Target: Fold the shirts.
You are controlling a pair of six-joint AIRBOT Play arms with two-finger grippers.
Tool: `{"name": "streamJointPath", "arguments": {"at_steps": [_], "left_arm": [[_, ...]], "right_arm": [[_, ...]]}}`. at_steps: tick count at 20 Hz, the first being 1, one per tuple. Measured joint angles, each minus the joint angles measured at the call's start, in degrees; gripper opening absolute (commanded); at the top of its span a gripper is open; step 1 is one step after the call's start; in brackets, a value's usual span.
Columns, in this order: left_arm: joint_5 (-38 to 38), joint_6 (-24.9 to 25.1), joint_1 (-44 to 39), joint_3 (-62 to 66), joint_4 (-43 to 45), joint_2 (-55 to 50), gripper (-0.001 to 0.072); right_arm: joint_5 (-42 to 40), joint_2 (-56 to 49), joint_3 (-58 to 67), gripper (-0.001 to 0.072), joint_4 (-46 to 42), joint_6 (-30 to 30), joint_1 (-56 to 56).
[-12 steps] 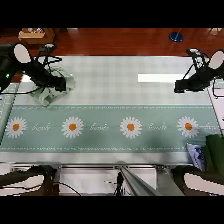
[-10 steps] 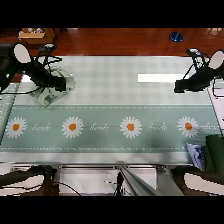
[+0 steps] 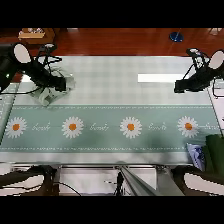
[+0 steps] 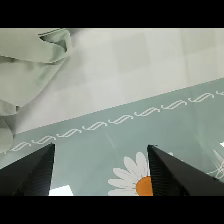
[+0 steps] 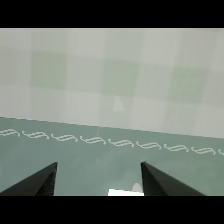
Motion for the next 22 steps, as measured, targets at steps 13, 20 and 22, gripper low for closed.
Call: {"name": "streamJointPath", "arguments": {"at_steps": [13, 20, 22], "left_arm": [[8.83, 1.86, 0.2, 0.39, -1.42, -1.7, 0.072], [19.52, -2.54, 6.27, 1.03, 7.96, -2.14, 0.072], [21.68, -4.33, 8.74, 1.03, 9.01, -2.73, 0.072]], "right_arm": [[-0.42, 0.0, 0.0, 0.06, -0.11, 0.0, 0.0], [-1.7, 0.0, 0.0, 0.06, -0.09, 0.0, 0.0], [-2.25, 0.0, 0.0, 0.06, -0.09, 0.04, 0.0]]}}
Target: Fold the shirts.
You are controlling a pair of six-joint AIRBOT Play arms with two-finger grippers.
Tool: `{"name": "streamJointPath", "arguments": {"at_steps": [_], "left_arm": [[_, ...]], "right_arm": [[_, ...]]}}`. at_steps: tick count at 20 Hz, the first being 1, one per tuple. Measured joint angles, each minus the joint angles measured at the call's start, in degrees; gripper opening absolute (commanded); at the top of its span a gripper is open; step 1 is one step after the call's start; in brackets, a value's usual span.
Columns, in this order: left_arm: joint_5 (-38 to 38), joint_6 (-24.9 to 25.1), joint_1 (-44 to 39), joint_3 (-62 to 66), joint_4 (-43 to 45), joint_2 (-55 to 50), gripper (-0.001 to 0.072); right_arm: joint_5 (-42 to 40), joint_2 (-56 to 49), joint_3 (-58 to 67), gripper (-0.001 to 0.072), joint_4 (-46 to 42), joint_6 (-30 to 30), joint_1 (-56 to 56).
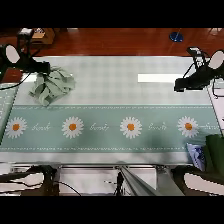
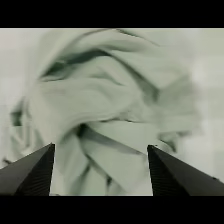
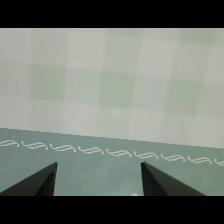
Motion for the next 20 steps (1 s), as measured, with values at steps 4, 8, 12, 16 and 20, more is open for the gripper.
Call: {"name": "streamJointPath", "arguments": {"at_steps": [4, 8, 12, 16, 20], "left_arm": [[1.95, -1.66, 2.8, 0.0, 0.48, -2.78, 0.072], [2.93, -2.25, 3.63, 0.0, 0.74, -8.44, 0.072], [2.6, -2.47, 3.82, 0.02, 0.76, -13.92, 0.0019], [-5.4, -2.45, 3.45, 3.91, 0.81, -14.49, 0.0019], [-10.78, -2.45, 1.29, 14.93, -0.5, -7.37, 0.0019]], "right_arm": [[-0.85, 0.0, 0.0, 0.06, 0.09, 0.13, 0.0], [-1.18, 0.0, 0.0, 0.06, 0.09, 0.22, 0.0], [-1.25, 0.0, 0.0, 0.0599, 0.07, 0.22, 0.0], [-1.51, 0.0, 0.0, 0.06, 0.04, 0.22, 0.0], [-0.46, 0.0, 0.0, 0.0523, 0.02, 0.22, 0.0]]}}
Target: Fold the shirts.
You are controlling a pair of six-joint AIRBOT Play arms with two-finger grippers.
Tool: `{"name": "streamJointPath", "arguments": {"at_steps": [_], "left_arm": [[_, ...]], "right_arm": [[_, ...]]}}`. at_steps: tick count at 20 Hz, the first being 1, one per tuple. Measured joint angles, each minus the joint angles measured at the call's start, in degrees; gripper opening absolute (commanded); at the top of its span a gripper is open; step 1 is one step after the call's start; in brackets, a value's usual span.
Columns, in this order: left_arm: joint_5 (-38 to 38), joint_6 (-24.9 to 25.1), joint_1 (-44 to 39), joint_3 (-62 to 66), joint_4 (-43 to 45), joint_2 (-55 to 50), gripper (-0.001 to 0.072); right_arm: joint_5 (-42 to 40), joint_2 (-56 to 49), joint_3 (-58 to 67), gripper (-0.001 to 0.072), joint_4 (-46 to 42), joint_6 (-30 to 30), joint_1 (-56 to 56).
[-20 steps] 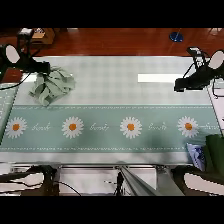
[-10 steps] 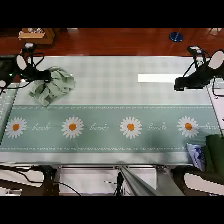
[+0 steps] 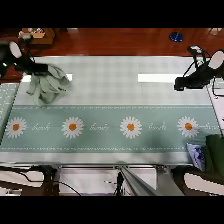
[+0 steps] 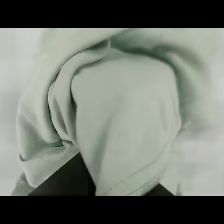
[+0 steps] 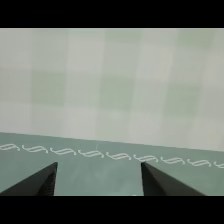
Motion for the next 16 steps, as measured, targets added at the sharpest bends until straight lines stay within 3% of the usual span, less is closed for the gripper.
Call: {"name": "streamJointPath", "arguments": {"at_steps": [2, 9, 16], "left_arm": [[-0.37, -0.04, -2.34, 6.01, -2.6, 6.03, 0.0019], [-3.48, -0.09, -16.98, 14.78, -12.92, 23.74, 0.002], [-5.9, -0.11, -38.12, 7.96, -16.37, 20.63, 0.002]], "right_arm": [[2.32, 0.22, 0.02, 0.0486, -0.02, 0.0, 0.0], [10.32, 5.97, 0.02, 0.0486, -0.24, 0.0, 0.0], [12.22, 13.92, 0.02, 0.0487, -2.67, 0.0, 0.0]]}}
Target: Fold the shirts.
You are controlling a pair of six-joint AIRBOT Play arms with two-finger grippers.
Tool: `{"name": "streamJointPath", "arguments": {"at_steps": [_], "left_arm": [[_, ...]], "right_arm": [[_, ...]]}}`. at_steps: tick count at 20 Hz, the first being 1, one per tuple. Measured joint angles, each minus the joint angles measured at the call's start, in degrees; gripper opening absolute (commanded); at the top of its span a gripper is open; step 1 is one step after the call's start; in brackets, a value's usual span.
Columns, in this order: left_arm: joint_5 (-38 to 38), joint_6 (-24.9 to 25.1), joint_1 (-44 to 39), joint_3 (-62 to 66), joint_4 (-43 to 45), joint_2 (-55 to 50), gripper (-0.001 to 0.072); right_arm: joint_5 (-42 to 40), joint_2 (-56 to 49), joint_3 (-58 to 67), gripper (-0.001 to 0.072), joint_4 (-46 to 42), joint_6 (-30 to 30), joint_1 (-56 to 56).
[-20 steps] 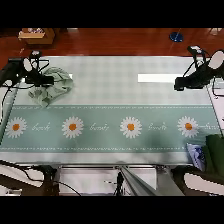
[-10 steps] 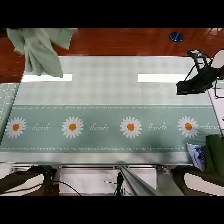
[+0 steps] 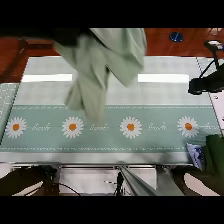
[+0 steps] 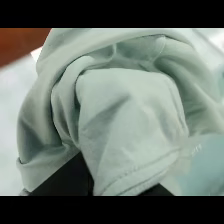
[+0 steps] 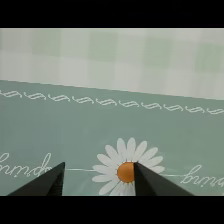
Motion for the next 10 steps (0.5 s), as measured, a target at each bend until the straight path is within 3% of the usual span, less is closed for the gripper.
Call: {"name": "streamJointPath", "arguments": {"at_steps": [4, 8, 10], "left_arm": [[0.63, 0.07, -8.22, -8.17, -0.39, -9.46, 0.003], [2.78, 1.16, -11.04, -11.1, -0.74, -17.99, 0.0492], [1.27, 2.38, -9.29, -9.7, -0.35, -18.84, 0.0521]], "right_arm": [[0.46, 1.4, 0.0, 0.0487, -0.28, 0.0, 0.0], [0.68, 1.77, 0.0, 0.0488, -0.46, -0.04, 0.0], [0.7, 1.81, 0.0, 0.0492, -0.48, -0.17, 0.0]]}}
